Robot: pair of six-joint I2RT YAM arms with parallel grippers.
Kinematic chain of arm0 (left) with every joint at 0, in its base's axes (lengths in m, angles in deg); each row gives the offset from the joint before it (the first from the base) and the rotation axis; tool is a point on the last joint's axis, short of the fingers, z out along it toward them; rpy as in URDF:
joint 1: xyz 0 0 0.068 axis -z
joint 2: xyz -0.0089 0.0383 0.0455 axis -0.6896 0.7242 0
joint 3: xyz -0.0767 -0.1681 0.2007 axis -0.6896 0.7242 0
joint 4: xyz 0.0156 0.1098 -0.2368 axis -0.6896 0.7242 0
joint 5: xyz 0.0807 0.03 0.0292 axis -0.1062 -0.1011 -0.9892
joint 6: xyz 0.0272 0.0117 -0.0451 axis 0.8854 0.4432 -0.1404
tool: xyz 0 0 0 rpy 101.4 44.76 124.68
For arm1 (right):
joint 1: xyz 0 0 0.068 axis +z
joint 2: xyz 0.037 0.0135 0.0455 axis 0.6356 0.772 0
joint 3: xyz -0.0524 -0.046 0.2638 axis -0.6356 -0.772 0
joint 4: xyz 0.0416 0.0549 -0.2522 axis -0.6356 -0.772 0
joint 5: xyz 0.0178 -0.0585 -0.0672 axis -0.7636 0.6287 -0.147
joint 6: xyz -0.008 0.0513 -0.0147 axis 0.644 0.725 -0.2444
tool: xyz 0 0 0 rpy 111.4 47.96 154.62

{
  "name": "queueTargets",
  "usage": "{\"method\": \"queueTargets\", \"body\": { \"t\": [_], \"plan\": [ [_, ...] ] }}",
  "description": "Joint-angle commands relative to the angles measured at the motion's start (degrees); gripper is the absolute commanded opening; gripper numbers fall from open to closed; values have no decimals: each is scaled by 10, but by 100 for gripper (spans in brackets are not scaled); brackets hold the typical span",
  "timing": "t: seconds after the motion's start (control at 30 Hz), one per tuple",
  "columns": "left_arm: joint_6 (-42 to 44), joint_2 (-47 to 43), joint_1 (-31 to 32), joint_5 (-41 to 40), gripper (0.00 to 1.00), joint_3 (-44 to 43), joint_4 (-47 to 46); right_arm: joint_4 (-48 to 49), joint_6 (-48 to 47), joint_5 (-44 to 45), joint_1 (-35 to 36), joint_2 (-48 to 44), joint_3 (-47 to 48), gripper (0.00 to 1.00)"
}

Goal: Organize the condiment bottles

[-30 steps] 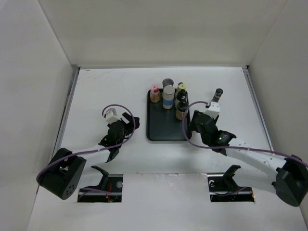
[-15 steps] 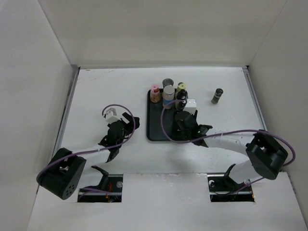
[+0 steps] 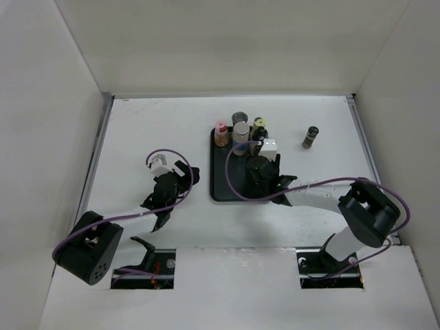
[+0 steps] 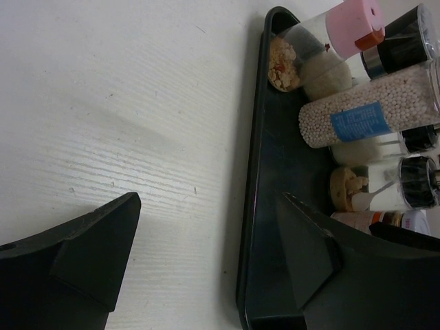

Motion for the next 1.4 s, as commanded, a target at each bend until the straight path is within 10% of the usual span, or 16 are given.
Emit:
{"method": "queueTargets", "body": {
  "t": [0.0,0.7,0.97,1.13,1.37],
  "plan": [
    [-6,-2,-3,4,79,-7,-33,57,-9,46,-3,1,28,74],
    [-6,-10,-4,0,79,-5,-33,-45,14,25,0,-217,-42,86],
    [-6,-5,-4,1,79,-6,-33,-15,16,-39,-229,-245,-41,42],
    [-6,-11,-5,2,79,-4,-33,-14,-36,-65,-331,-125,56,85],
    [-6,-5,-5,6,79,-6,-33,-14,-50,-142,-391,-2,143,90]
  ]
}}
